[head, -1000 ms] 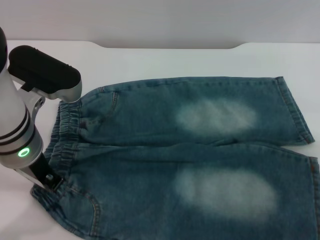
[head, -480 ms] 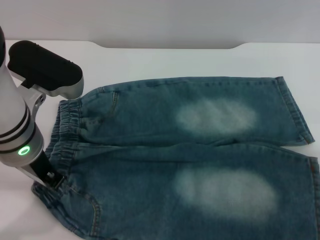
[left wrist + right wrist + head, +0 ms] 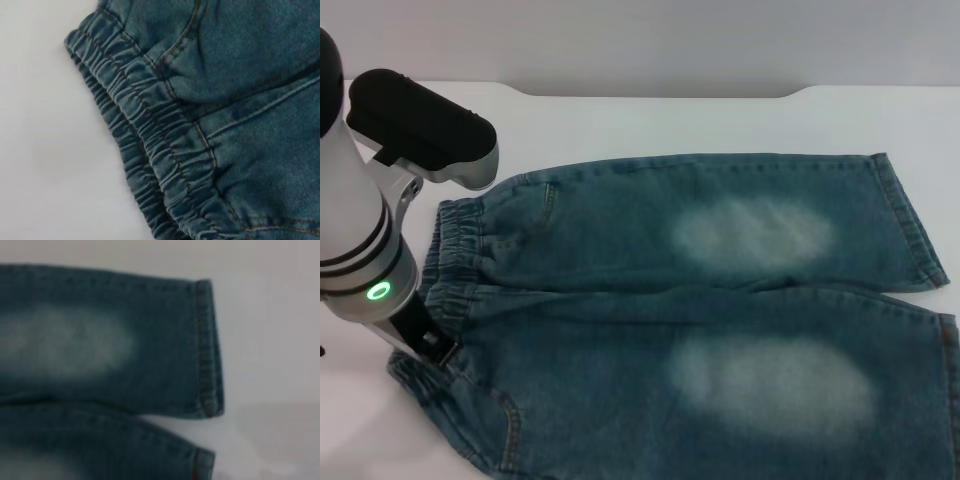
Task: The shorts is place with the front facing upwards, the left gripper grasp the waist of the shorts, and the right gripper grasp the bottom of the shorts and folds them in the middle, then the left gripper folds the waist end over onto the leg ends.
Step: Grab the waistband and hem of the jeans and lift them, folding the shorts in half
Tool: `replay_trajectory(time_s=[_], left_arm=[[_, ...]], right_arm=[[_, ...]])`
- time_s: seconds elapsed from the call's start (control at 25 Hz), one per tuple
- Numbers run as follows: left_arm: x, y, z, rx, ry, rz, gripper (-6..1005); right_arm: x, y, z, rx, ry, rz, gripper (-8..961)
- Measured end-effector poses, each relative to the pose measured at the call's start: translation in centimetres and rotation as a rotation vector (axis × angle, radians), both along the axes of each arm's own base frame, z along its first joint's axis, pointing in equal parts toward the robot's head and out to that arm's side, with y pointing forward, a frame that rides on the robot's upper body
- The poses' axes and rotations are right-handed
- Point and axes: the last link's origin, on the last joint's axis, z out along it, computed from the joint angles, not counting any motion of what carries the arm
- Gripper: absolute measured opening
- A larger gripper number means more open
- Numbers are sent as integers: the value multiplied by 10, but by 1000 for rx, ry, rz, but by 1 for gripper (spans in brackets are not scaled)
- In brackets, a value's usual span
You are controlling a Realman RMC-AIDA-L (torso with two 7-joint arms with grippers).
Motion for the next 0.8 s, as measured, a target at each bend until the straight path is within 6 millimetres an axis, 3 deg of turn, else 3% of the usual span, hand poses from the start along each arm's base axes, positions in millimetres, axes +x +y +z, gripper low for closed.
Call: replay_trajectory(time_s=[0.24, 0.4, 0.48, 0.8], left_arm=[[0, 1, -2, 0, -2, -4, 31], [-1, 2, -4, -4, 0, -7, 31], [-1, 2, -4, -3, 0, -8, 30], [0, 3, -4, -1, -1, -15, 30]], right_arm=[[-9, -7, -20, -129, -14, 39, 406], [-15, -8, -29, -166, -13, 59, 512], [-17, -9, -31, -174, -5, 55, 565], [-13, -18, -32, -186, 19, -8, 619]])
